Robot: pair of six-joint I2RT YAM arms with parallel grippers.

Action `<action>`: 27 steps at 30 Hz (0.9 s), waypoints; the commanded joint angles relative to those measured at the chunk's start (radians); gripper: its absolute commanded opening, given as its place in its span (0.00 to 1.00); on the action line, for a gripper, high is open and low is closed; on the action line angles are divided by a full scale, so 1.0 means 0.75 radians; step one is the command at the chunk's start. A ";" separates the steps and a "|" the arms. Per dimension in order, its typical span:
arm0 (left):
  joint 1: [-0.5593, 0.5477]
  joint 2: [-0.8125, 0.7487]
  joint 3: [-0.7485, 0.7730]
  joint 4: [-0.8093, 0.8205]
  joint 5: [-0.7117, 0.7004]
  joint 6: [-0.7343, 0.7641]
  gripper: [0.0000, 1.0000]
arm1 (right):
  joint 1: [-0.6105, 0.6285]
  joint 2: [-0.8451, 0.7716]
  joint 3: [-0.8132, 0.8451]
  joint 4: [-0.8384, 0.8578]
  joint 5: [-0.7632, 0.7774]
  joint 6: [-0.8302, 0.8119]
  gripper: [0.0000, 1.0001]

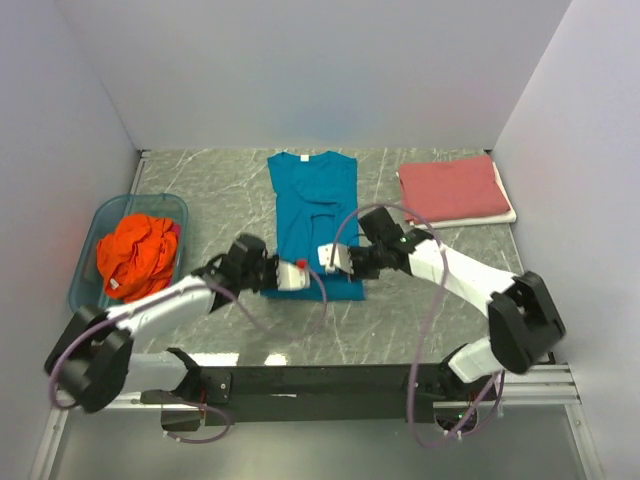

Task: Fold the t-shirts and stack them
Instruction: Fold the tshirt

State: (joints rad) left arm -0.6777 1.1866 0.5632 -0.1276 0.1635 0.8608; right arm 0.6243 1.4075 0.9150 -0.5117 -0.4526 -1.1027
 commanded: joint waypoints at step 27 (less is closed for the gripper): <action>0.409 0.972 0.992 0.123 0.273 0.212 0.00 | -0.260 0.799 0.862 0.206 0.317 0.347 0.00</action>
State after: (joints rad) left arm -0.3840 1.8992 1.2530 -0.0345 0.3428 0.9936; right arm 0.4313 1.9850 1.4971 -0.3790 -0.2279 -0.8661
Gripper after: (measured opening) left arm 0.021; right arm 0.020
